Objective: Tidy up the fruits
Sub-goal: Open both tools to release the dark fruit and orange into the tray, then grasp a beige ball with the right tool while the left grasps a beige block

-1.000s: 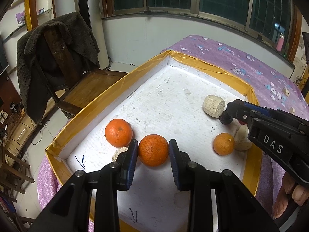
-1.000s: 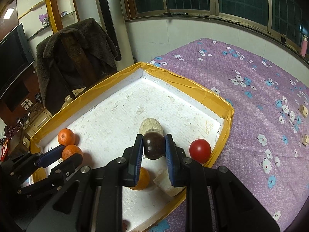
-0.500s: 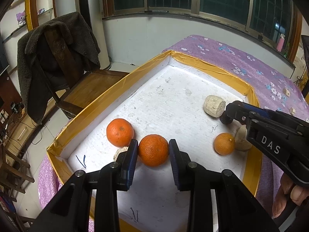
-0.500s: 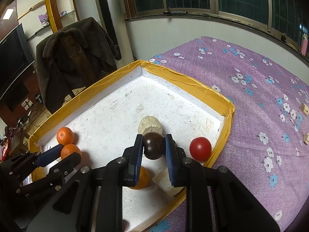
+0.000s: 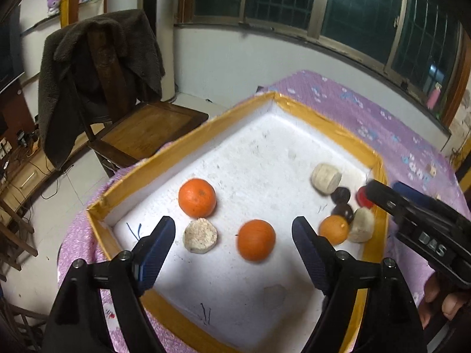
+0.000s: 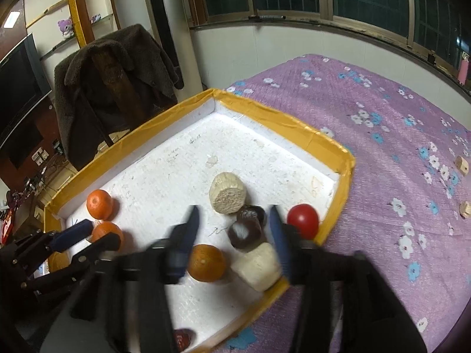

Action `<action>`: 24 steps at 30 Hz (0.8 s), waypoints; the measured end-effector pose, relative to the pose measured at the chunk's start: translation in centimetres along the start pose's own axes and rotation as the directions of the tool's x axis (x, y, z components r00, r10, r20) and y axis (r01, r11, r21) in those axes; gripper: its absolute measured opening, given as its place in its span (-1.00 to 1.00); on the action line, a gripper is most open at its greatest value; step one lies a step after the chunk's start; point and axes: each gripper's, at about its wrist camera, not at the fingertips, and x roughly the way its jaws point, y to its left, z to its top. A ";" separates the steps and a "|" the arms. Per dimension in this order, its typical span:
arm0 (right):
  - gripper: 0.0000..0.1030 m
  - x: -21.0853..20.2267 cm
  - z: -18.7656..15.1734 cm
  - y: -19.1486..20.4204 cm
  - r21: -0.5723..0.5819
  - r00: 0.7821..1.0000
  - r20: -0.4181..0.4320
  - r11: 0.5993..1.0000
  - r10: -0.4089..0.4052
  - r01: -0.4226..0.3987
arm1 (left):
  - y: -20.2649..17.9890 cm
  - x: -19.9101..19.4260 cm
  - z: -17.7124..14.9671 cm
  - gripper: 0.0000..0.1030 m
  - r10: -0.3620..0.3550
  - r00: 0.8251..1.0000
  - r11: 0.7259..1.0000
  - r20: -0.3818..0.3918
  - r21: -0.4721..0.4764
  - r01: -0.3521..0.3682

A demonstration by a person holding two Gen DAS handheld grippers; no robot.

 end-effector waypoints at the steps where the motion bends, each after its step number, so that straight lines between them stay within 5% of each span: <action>1: 0.15 -0.5 0.0 -0.3 0.007 1.000 0.011 1.000 -0.007 0.007 | -0.2 -0.4 0.1 0.59 0.001 1.000 1.000 0.011 -0.003 -0.001; 6: 0.25 -4.0 -0.7 -3.2 0.034 0.997 0.063 0.999 -0.041 0.039 | -3.7 -2.2 0.7 0.59 -0.041 0.997 0.999 0.067 0.022 0.040; 12: 0.26 -9.9 -3.6 -11.6 0.125 0.977 0.112 0.978 -0.181 0.167 | -12.6 -2.5 -0.1 0.59 -0.162 0.985 0.964 0.057 0.221 0.146; 15: 0.26 -11.8 -6.1 -18.1 0.223 0.951 0.076 0.934 -0.301 0.278 | -17.8 -1.4 -0.5 0.59 -0.220 0.975 0.932 0.016 0.298 0.205; 19: 0.25 -13.1 -9.1 -27.6 0.378 0.893 -0.024 0.822 -0.450 0.425 | -24.3 0.6 -1.2 0.59 -0.267 0.963 0.882 -0.034 0.395 0.258; 24: 0.11 -12.3 -9.6 -33.4 0.444 0.878 -0.100 0.768 -0.468 0.461 | -29.9 3.0 -1.3 0.58 -0.292 0.953 0.849 -0.083 0.436 0.298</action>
